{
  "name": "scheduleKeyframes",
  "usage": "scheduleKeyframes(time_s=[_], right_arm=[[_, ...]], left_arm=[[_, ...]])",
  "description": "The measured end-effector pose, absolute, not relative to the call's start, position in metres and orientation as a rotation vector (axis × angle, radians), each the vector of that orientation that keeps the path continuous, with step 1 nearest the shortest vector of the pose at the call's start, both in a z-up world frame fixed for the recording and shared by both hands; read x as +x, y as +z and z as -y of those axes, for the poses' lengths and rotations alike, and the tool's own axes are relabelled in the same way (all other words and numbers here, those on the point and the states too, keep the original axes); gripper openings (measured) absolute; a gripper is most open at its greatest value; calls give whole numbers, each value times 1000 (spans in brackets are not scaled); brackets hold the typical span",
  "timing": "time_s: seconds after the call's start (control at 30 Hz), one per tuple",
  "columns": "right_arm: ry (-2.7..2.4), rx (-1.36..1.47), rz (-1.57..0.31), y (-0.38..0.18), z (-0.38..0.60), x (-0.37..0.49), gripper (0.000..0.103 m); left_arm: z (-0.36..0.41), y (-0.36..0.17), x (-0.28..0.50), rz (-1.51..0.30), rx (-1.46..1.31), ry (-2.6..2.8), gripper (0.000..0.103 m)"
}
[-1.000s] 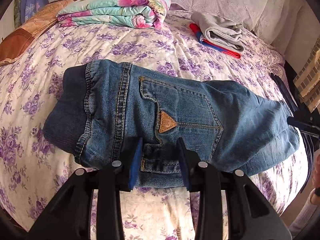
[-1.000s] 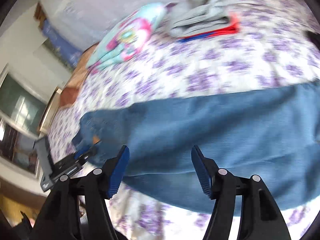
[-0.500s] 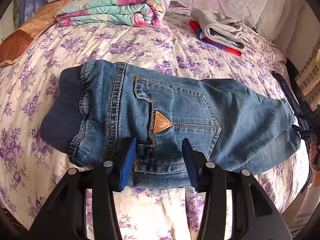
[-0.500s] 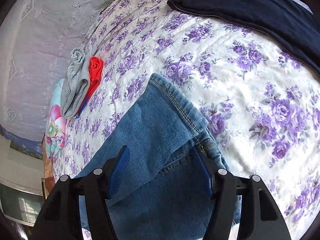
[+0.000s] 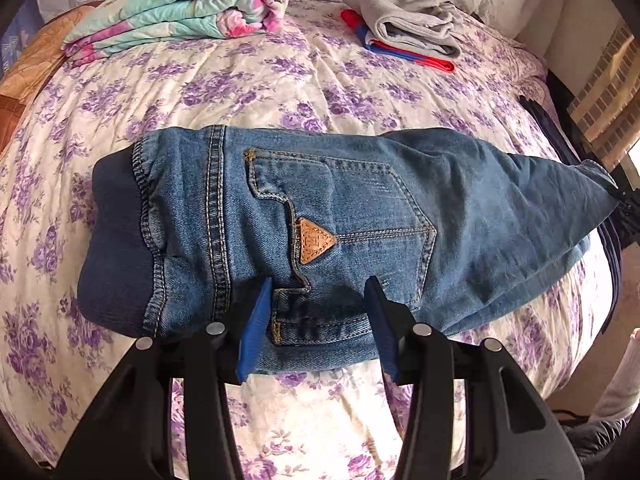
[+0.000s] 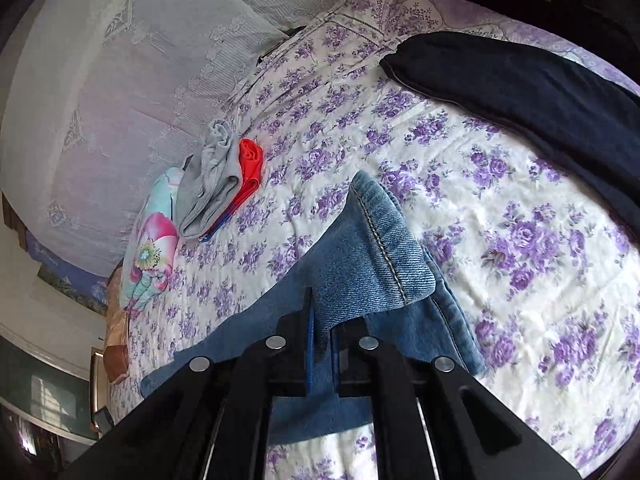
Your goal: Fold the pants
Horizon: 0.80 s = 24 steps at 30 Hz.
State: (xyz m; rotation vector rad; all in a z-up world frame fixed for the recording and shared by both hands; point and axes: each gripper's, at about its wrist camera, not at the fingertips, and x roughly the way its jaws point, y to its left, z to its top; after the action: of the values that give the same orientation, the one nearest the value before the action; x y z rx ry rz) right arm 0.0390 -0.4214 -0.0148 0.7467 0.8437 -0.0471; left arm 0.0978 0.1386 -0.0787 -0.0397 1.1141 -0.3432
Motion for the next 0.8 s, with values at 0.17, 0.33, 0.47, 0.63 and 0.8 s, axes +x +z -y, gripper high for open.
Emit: scheduleKeyframes(time_s=[0.17, 0.33, 0.47, 0.63, 0.8], right_arm=[[-99, 775, -966, -81, 432, 21, 7], [-56, 865, -1005, -123, 441, 19, 11], [-80, 790, -1062, -100, 437, 11, 35], [-273, 375, -984, -36, 400, -9, 48], [133, 286, -947, -16, 297, 17, 48]], left_arm=[[-159, -81, 104, -1153, -122, -433, 39], [-174, -84, 108, -1166, -201, -467, 29], [-167, -79, 101, -1127, -131, -445, 29], [-169, -76, 98, -1127, -121, -423, 30], [-167, -80, 97, -1150, -104, -361, 29]])
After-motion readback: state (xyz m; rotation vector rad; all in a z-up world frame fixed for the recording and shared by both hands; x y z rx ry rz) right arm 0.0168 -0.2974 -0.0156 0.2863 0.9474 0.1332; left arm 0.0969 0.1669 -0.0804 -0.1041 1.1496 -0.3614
